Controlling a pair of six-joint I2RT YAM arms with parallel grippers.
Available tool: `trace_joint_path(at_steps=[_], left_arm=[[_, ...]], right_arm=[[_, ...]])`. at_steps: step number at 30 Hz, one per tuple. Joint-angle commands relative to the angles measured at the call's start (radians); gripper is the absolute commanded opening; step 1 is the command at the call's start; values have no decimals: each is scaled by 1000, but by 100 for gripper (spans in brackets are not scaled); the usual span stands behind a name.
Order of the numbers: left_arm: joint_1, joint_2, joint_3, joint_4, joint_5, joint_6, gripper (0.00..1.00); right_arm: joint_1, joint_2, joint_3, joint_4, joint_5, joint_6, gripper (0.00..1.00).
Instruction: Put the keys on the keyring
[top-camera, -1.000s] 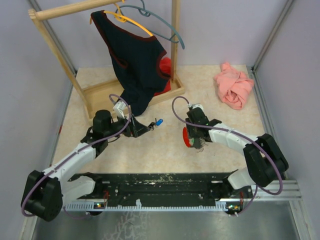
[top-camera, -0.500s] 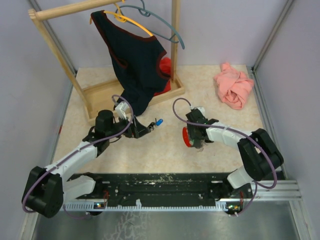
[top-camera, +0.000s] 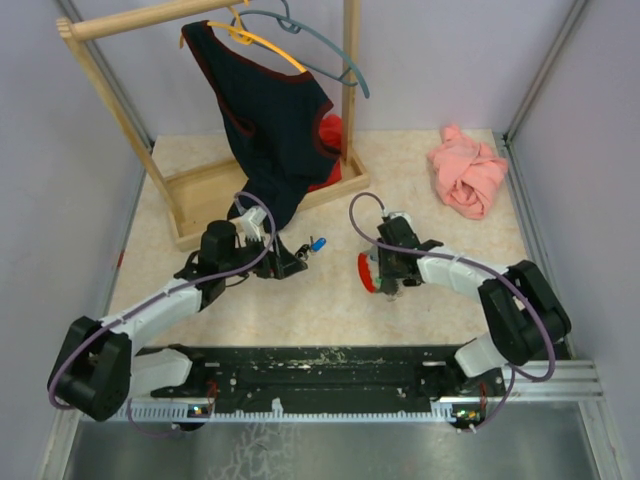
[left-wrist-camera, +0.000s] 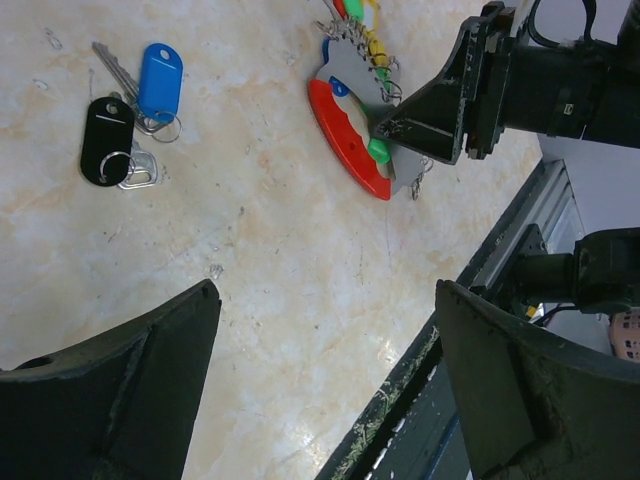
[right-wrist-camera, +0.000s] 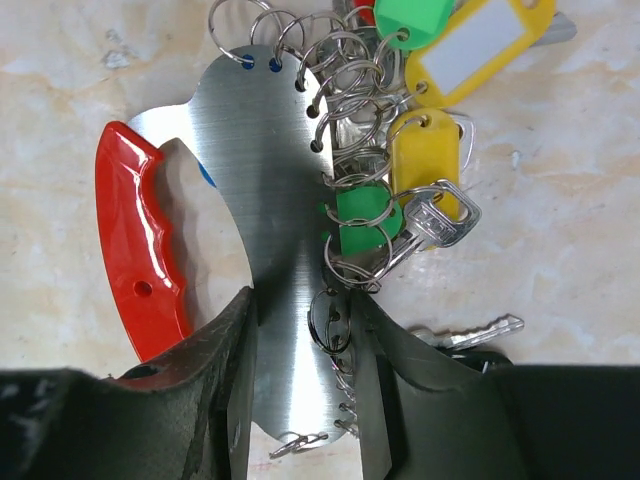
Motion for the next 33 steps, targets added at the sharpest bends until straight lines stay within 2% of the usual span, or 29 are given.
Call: trace_joint_path(at_steps=[1,8,21,27,33], left_arm=[[-24,39,30,94,14,-46,92],[-67,136,48,190,30,-102,91],[-144,379,97,457,60,-270,83],[-185,466,134,503,41,-296,80],[-196,507,143,508,4,-305,69]], right_arm=[[1,-63,-18,85,-105,-7,26],[31,-137,-37,198,-199,8,26],[78,-185,-63,304,-198,58,26],[101,-185,-72,337,-198,71,26],[122,-185,-81,368,-185,84,26]])
